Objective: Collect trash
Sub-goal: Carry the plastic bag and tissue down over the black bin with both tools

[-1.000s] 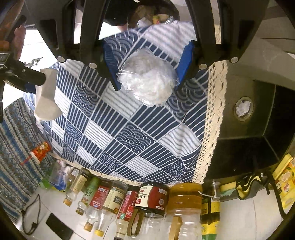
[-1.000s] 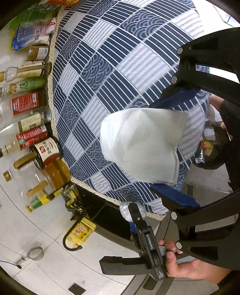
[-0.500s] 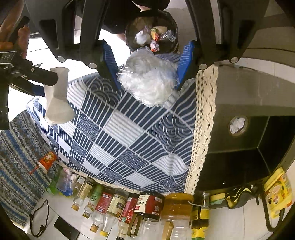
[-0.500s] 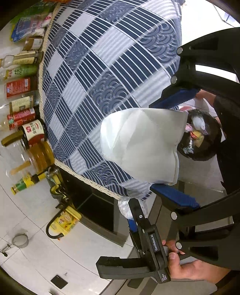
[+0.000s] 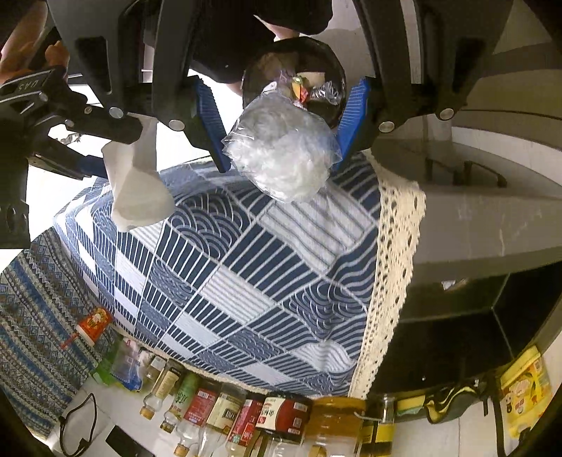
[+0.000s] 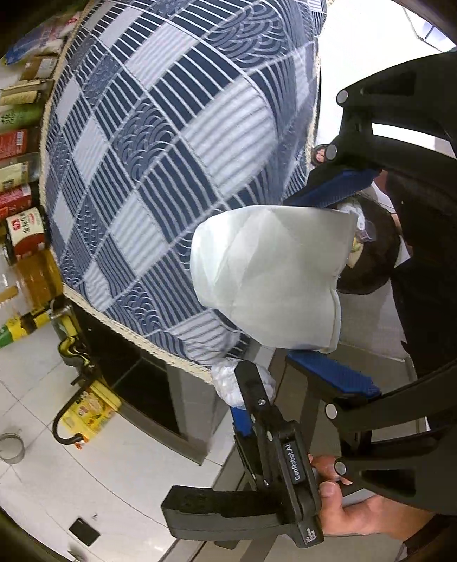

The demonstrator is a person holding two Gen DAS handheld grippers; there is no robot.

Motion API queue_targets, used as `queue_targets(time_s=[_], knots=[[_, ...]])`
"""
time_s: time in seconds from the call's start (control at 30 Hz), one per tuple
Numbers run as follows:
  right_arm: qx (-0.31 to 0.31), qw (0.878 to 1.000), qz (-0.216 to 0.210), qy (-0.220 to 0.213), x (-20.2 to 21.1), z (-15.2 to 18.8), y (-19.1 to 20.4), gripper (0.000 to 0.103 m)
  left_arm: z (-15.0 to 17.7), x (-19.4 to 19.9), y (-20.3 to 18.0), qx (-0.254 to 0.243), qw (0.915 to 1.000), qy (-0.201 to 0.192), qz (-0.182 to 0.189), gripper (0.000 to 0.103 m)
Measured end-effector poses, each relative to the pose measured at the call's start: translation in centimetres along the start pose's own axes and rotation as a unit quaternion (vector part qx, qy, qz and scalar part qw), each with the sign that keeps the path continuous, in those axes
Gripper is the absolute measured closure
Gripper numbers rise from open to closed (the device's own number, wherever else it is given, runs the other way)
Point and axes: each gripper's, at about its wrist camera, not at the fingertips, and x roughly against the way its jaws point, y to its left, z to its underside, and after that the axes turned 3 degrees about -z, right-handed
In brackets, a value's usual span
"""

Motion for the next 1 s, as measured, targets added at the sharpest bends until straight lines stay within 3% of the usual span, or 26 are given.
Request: queue_targets(time_s=[0.47, 1.0], knots=[[-0.02, 0.998, -0.007, 0.066, -4.4, 3.8, -1.5, 0.024, 4.7, -3.8, 0.8, 0.029, 0.9978, 0.059, 0.006, 0.046], [-0.072, 0.989, 0.006, 0.13, -9.9, 7.7, -5.5, 0.024, 11.5, -9.9, 1.9, 0.063, 0.9863, 0.152, 0.008, 0.046]])
